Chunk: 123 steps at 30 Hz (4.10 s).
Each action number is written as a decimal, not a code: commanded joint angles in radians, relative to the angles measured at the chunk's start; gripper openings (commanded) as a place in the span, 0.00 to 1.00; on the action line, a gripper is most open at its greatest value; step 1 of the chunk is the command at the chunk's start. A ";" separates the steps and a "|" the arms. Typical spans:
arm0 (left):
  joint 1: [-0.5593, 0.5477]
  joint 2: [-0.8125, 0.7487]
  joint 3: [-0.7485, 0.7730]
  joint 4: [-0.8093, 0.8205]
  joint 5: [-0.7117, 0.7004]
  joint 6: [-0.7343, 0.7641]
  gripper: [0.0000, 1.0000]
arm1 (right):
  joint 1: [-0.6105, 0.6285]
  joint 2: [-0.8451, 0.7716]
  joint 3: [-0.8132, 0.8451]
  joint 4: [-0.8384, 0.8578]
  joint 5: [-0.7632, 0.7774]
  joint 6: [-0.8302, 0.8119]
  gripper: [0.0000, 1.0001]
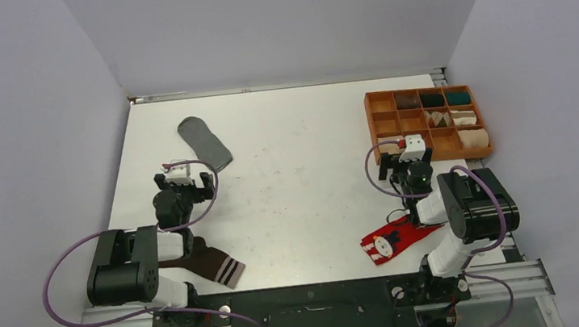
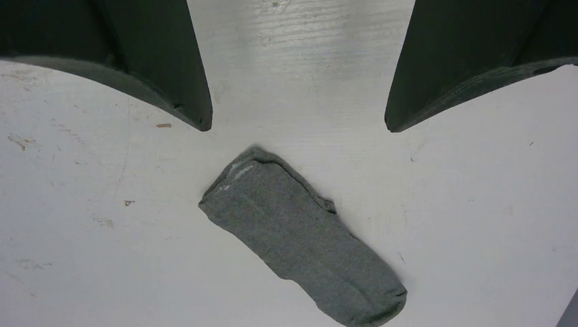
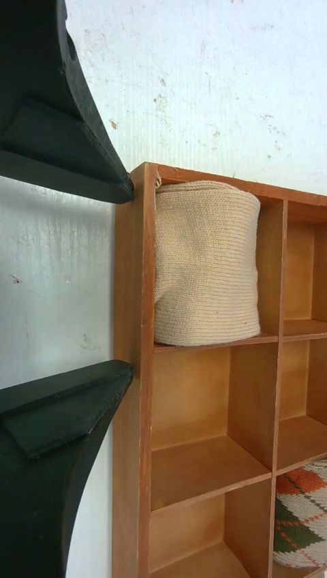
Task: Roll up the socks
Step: Move the sock to the center of the board, then roll the sock at the center of the board.
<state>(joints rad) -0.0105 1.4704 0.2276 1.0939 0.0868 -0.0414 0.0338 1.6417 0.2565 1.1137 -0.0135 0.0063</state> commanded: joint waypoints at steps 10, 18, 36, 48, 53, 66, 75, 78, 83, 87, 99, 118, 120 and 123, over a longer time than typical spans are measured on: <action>0.059 -0.045 0.043 -0.045 0.113 0.001 0.96 | -0.078 -0.366 0.108 -0.359 -0.052 0.165 0.90; 0.040 -0.063 0.575 -0.965 0.301 0.212 0.87 | -0.079 -0.565 0.292 -0.707 -0.222 0.283 0.90; -0.219 0.537 1.407 -1.945 -0.065 0.841 0.84 | 0.044 -0.396 0.604 -1.031 -0.510 0.282 0.90; -0.225 0.681 1.436 -1.894 -0.122 0.836 0.57 | 0.096 -0.361 0.598 -1.034 -0.525 0.273 0.90; -0.231 0.680 1.400 -1.864 -0.120 0.834 0.13 | 0.139 -0.346 0.600 -1.041 -0.528 0.262 0.90; -0.357 0.320 1.059 -2.077 0.371 0.921 0.00 | 0.505 -0.415 0.471 -0.954 -0.497 -0.139 0.90; -0.368 0.249 0.912 -2.096 0.498 0.895 0.00 | 0.823 -0.214 0.349 -0.585 -0.521 -0.592 0.90; -0.368 0.274 0.895 -2.086 0.518 0.889 0.00 | 0.844 -0.062 0.380 -0.448 -0.534 -0.606 0.90; -0.366 0.345 0.925 -2.128 0.591 0.891 0.00 | 0.861 0.103 0.493 -0.447 -0.669 -0.595 1.00; -0.365 0.380 0.922 -2.142 0.615 0.912 0.00 | 0.861 0.162 0.494 -0.380 -0.677 -0.590 0.86; -0.370 0.425 0.991 -2.204 0.698 0.934 0.00 | 0.898 0.233 0.487 -0.285 -0.673 -0.497 0.58; -0.193 0.259 0.980 -2.215 0.828 1.004 0.62 | 0.907 0.167 0.566 -0.719 -0.639 -0.266 0.05; -0.151 0.221 0.980 -2.221 0.828 1.005 0.63 | 0.909 0.153 0.576 -0.755 -0.645 -0.192 0.05; -0.134 0.151 0.948 -2.208 0.792 0.995 0.61 | 0.910 0.142 0.625 -0.845 -0.661 -0.072 0.05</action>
<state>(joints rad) -0.1692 1.7287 1.1881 -1.0924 0.8440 0.9268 0.9367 1.8385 0.8112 0.4091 -0.6506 -0.2626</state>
